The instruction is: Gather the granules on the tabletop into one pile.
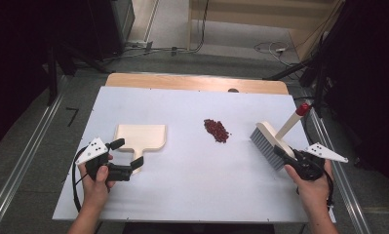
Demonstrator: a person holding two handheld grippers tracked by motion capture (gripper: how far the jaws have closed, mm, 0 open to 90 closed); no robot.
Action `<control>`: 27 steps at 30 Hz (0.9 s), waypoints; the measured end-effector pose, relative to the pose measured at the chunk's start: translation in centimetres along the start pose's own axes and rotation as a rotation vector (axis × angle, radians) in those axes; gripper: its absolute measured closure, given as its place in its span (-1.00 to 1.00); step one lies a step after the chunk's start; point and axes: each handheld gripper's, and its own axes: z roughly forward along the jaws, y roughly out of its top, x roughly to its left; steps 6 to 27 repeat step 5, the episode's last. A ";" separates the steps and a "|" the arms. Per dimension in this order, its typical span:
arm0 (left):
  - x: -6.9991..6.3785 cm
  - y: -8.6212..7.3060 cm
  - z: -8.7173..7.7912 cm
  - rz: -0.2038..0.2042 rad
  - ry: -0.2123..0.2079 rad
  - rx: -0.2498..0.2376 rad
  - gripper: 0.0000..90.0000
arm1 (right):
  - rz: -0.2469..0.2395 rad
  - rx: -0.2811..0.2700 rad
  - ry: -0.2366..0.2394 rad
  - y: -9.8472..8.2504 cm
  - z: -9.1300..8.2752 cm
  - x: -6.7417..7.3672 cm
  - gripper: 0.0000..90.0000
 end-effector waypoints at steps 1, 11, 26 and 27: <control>0.0 0.0 0.0 0.001 0.001 0.000 -1.00 | 0.001 0.000 -0.003 0.0 0.0 -0.1 0.46; 0.1 0.0 0.0 -0.001 0.008 0.000 -1.00 | -0.006 -0.008 0.002 0.1 0.0 -0.1 0.46; 0.1 0.0 0.0 -0.001 0.008 0.000 -1.00 | -0.006 -0.008 0.002 0.1 0.0 -0.1 0.46; 0.1 0.0 0.0 -0.001 0.008 0.000 -1.00 | -0.006 -0.008 0.002 0.1 0.0 -0.1 0.46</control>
